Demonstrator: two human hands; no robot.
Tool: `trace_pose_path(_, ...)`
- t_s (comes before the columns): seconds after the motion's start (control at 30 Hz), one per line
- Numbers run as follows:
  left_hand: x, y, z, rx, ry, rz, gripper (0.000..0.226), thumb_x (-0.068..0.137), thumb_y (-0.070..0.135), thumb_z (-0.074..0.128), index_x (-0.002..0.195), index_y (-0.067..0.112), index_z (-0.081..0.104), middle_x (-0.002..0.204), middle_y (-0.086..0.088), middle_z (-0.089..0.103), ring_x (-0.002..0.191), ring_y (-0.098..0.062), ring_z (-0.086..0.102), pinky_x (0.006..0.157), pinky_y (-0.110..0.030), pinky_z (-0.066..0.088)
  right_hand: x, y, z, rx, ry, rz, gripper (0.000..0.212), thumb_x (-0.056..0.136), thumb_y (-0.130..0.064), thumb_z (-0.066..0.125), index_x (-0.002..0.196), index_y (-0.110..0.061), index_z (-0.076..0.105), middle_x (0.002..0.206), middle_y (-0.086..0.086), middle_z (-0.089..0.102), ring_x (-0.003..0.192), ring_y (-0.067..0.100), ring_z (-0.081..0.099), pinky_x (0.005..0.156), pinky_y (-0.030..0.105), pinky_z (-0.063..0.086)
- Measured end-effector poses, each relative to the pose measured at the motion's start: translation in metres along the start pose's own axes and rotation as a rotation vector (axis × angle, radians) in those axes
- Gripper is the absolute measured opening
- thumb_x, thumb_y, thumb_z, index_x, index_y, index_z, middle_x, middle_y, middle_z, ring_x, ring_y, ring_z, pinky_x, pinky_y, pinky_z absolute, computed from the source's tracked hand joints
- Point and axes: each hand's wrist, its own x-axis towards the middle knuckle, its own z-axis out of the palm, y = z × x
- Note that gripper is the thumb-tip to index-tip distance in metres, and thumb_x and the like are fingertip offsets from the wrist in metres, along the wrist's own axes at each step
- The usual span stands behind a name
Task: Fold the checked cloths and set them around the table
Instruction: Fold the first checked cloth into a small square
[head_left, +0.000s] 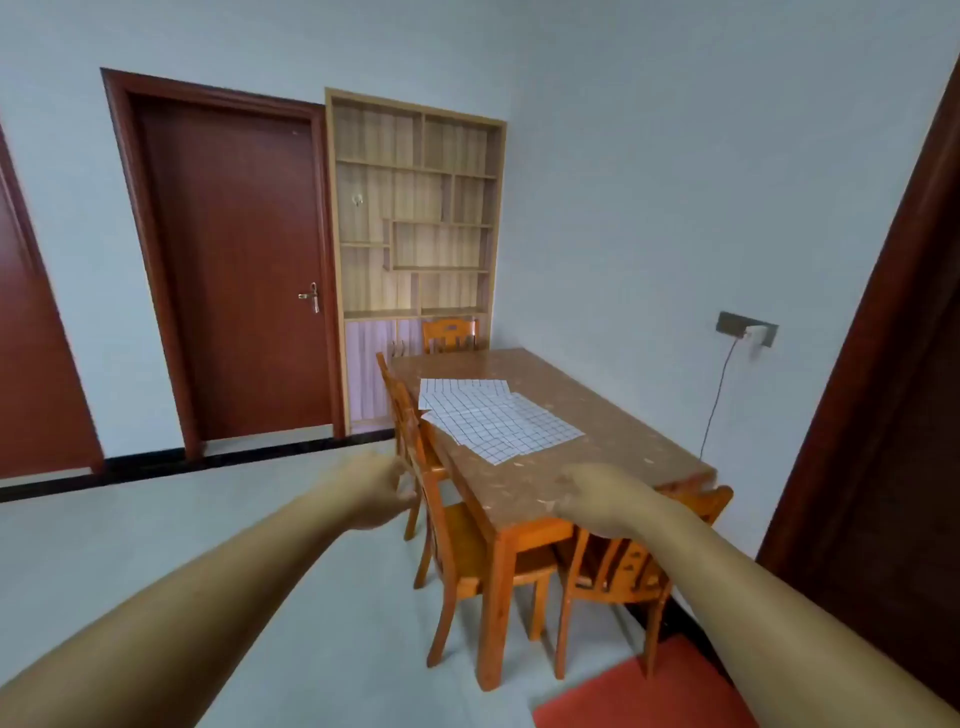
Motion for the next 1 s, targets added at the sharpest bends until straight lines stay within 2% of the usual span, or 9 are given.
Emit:
trace_pose_path(0.1,0.014,-0.022,0.012,0.037,-0.001,-0.056,0.045,0.099,0.043,0.057,0.138,0.02,0.056,0.14,-0.005,0.059,0.123,-0.021,0.057,0.098,-0.032,0.048,0.013,-0.007,0.008,-0.013,-0.046,-0.013,0.066,0.098,-0.047,0.06,0.154,-0.018,0.043,0.156,0.007,0.048,0.141,0.028,0.047,0.112,0.04,0.042)
trace_pose_path(0.4,0.062,-0.092,0.037,0.062,-0.034,-0.186,0.056,0.095,0.053,0.056,0.142,0.023,0.053,0.143,-0.006,0.055,0.125,-0.024,0.057,0.102,-0.038,0.05,0.092,-0.04,0.028,-0.053,-0.106,-0.107,0.054,0.097,-0.047,0.059,0.144,-0.02,0.054,0.144,0.004,0.059,0.129,0.025,0.056,0.103,0.039,0.048)
trace_pose_path(0.57,0.113,-0.135,0.043,0.07,-0.038,-0.264,0.056,0.094,0.054,0.055,0.141,0.025,0.053,0.143,-0.005,0.055,0.124,-0.025,0.057,0.103,-0.042,0.05,0.168,-0.054,0.047,-0.002,-0.154,-0.156,0.049,0.096,-0.05,0.06,0.138,-0.026,0.057,0.135,-0.001,0.063,0.119,0.022,0.06,0.1,0.039,0.052)
trace_pose_path(0.7,0.17,-0.165,0.038,0.062,-0.044,-0.328,0.056,0.092,0.057,0.054,0.14,0.027,0.054,0.143,-0.003,0.054,0.123,-0.024,0.057,0.102,-0.043,0.051,0.245,-0.068,0.053,0.034,-0.184,-0.204,0.053,0.094,-0.053,0.059,0.142,-0.03,0.054,0.138,-0.005,0.061,0.12,0.02,0.061,0.099,0.039,0.053)
trace_pose_path(0.87,0.235,-0.193,0.031,0.021,-0.048,-0.399,0.056,0.094,0.054,0.054,0.141,0.025,0.054,0.144,-0.004,0.054,0.125,-0.024,0.056,0.103,-0.043,0.05,0.339,-0.087,0.052,0.018,-0.209,-0.273,0.039,0.097,-0.049,0.059,0.129,-0.025,0.061,0.121,-0.001,0.066,0.103,0.017,0.065,0.087,0.034,0.057)
trace_pose_path(1.0,0.275,-0.22,0.034,0.013,-0.056,-0.44,0.055,0.094,0.053,0.054,0.141,0.024,0.054,0.143,-0.003,0.056,0.124,-0.023,0.057,0.102,-0.041,0.051,0.397,-0.099,0.059,0.033,-0.225,-0.28,0.041,0.098,-0.049,0.059,0.131,-0.024,0.06,0.132,0.001,0.066,0.115,0.02,0.065,0.089,0.032,0.053)
